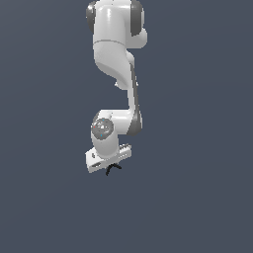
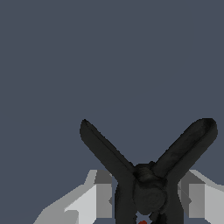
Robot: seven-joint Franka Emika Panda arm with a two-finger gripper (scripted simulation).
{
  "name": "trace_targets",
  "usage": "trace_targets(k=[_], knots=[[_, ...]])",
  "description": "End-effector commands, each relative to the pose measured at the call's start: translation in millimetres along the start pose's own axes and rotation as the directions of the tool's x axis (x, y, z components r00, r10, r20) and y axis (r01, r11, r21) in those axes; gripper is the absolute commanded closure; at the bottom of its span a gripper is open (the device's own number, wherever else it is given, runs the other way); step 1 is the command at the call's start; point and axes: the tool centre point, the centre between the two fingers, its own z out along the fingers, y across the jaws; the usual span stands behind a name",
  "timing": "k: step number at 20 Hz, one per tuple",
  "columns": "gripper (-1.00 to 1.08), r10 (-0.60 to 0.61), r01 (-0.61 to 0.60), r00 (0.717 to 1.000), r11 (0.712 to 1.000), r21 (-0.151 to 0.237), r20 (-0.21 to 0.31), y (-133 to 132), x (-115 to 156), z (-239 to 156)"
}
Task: Pick up the object and move it to a goal position.
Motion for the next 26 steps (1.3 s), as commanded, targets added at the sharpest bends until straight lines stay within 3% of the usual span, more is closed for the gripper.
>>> trace_targets(k=[1, 11, 26], knots=[[1.08, 0.0, 0.0, 1.0, 1.0, 0.0, -0.001, 0.2, 0.1, -2.5], [1.08, 0.0, 0.0, 1.0, 1.0, 0.0, -0.001, 4.8, -2.5, -53.1], [1.08, -0.001, 0.001, 1.0, 1.0, 0.0, -0.001, 20.1, -9.0, -220.6]])
